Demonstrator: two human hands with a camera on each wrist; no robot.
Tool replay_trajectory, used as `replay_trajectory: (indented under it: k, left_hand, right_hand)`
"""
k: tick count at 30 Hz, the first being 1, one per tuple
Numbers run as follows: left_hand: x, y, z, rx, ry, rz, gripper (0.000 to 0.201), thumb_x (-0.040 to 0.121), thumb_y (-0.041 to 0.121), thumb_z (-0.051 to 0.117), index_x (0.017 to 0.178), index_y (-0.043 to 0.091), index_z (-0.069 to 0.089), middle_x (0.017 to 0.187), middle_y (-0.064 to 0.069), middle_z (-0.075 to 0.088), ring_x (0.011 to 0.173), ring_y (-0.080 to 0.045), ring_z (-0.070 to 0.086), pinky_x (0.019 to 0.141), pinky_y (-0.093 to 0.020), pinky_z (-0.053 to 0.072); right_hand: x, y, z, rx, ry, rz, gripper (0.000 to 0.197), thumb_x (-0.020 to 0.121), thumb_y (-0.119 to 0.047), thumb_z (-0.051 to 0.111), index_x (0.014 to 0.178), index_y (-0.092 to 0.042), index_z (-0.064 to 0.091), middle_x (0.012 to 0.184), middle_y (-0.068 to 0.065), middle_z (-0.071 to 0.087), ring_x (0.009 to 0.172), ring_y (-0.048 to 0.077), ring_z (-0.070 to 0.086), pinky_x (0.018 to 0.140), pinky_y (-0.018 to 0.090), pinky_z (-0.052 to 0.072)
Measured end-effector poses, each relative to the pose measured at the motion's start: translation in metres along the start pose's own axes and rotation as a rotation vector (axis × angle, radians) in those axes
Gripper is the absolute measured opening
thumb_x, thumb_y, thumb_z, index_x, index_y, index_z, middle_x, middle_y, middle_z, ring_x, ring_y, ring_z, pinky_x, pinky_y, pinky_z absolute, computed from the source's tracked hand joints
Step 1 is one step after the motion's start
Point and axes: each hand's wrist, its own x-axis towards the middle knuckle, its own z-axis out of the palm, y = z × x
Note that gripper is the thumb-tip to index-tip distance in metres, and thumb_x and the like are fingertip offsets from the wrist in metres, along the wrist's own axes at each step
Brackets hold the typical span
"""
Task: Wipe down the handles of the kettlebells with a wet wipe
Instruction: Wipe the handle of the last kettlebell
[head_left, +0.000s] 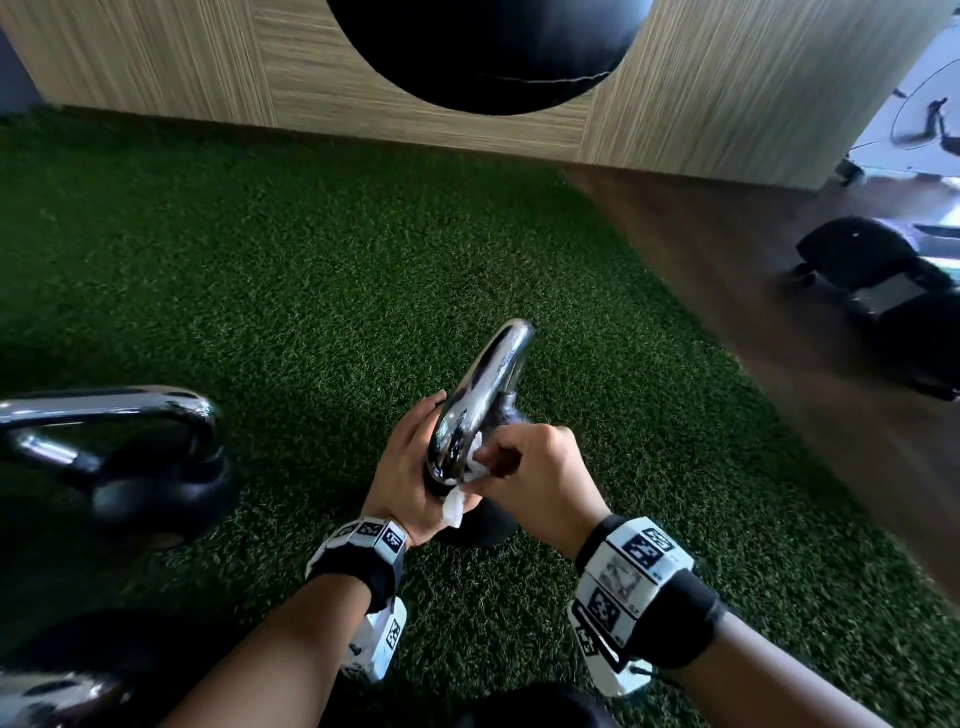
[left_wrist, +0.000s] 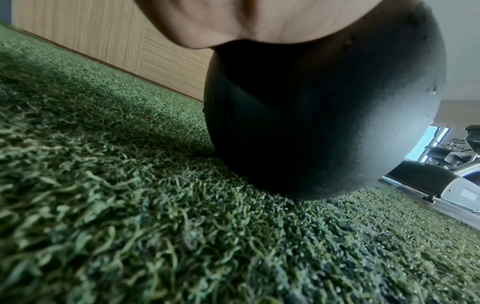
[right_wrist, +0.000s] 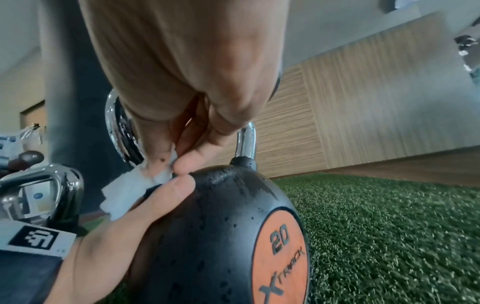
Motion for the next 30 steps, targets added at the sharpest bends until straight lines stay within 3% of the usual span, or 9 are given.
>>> replay_trajectory:
  k: [6,9,13,18,20,23,25,27,30]
  left_hand:
    - [0.0,-0.004,0.0,-0.03,0.036,0.064,0.094,0.071,0.061,0.072,0.144,0.008,0.048,0.143,-0.02,0.054,0.131,-0.036,0.055,0.106,-0.054,0.05]
    - [0.0,-0.007,0.002,-0.067,0.03,0.054,0.097,0.071,0.07,0.07,0.147,0.015,0.044,0.146,-0.015,0.051,0.135,-0.032,0.052,0.108,-0.052,0.049]
    - [-0.001,-0.014,0.006,-0.006,0.067,0.086,0.102,0.078,0.08,0.059,0.141,-0.001,0.052,0.147,-0.014,0.05,0.14,-0.027,0.047,0.116,-0.041,0.042]
    - [-0.001,-0.013,0.009,-0.043,0.131,0.084,0.084,0.077,0.073,0.065,0.147,0.032,0.041,0.142,-0.007,0.056,0.132,-0.025,0.055,0.113,-0.04,0.044]
    - [-0.002,-0.012,0.008,-0.054,0.134,0.11,0.081,0.077,0.074,0.065,0.146,0.041,0.038,0.147,0.002,0.05,0.135,-0.021,0.052,0.116,-0.033,0.04]
    - [-0.001,-0.014,0.008,-0.016,0.132,0.137,0.082,0.078,0.074,0.066,0.141,0.025,0.046,0.148,0.004,0.045,0.138,-0.017,0.048,0.117,-0.029,0.037]
    - [-0.001,-0.015,0.01,-0.017,0.138,0.12,0.087,0.078,0.074,0.066,0.141,0.018,0.047,0.148,-0.003,0.046,0.138,-0.016,0.047,0.119,-0.028,0.035]
    - [-0.002,-0.016,0.012,-0.033,0.13,0.105,0.093,0.078,0.073,0.069,0.145,0.014,0.042,0.149,-0.011,0.047,0.139,-0.023,0.048,0.12,-0.037,0.037]
    - [-0.004,-0.015,0.013,-0.057,0.135,0.087,0.093,0.076,0.073,0.069,0.148,0.029,0.028,0.146,-0.018,0.051,0.135,-0.032,0.052,0.116,-0.047,0.041]
  right_hand:
    - [0.022,0.003,-0.004,0.071,-0.185,0.085,0.024,0.088,-0.002,0.072,0.11,0.004,0.068,0.096,-0.005,0.065,0.07,-0.012,0.059,0.064,0.004,0.049]
    - [0.029,-0.002,-0.009,-0.037,-0.277,0.061,0.013,0.09,-0.001,0.069,0.099,-0.01,0.069,0.082,-0.019,0.062,0.064,-0.019,0.059,0.059,0.001,0.046]
    - [0.033,-0.003,-0.023,0.07,-0.347,0.072,0.044,0.089,0.004,0.069,0.075,-0.038,0.064,0.073,-0.026,0.07,0.072,-0.005,0.068,0.069,0.019,0.057]
    - [0.046,-0.006,-0.019,0.006,-0.427,0.01,0.02,0.091,0.003,0.065,0.092,-0.015,0.073,0.085,-0.009,0.072,0.076,0.009,0.071,0.07,0.028,0.061]
    - [0.044,-0.003,-0.021,0.212,-0.424,0.068,0.021,0.089,0.008,0.065,0.095,-0.011,0.074,0.091,0.0,0.078,0.086,0.018,0.075,0.077,0.034,0.062]
    - [0.038,0.005,-0.023,0.508,-0.45,0.14,0.031,0.089,0.01,0.063,0.093,-0.018,0.075,0.09,-0.004,0.079,0.083,0.008,0.074,0.073,0.02,0.058]
    - [0.034,0.008,-0.019,0.768,-0.43,0.182,0.022,0.09,0.007,0.061,0.105,-0.003,0.073,0.101,0.008,0.077,0.091,0.016,0.073,0.081,0.025,0.06]
    - [0.033,0.014,-0.013,1.082,-0.378,0.267,0.028,0.09,0.008,0.057,0.117,0.014,0.061,0.108,0.022,0.071,0.092,0.026,0.072,0.087,0.033,0.06]
    - [0.034,0.017,-0.008,1.38,-0.32,0.336,0.026,0.093,0.015,0.046,0.116,0.015,0.058,0.105,0.023,0.071,0.088,0.027,0.073,0.085,0.034,0.061]
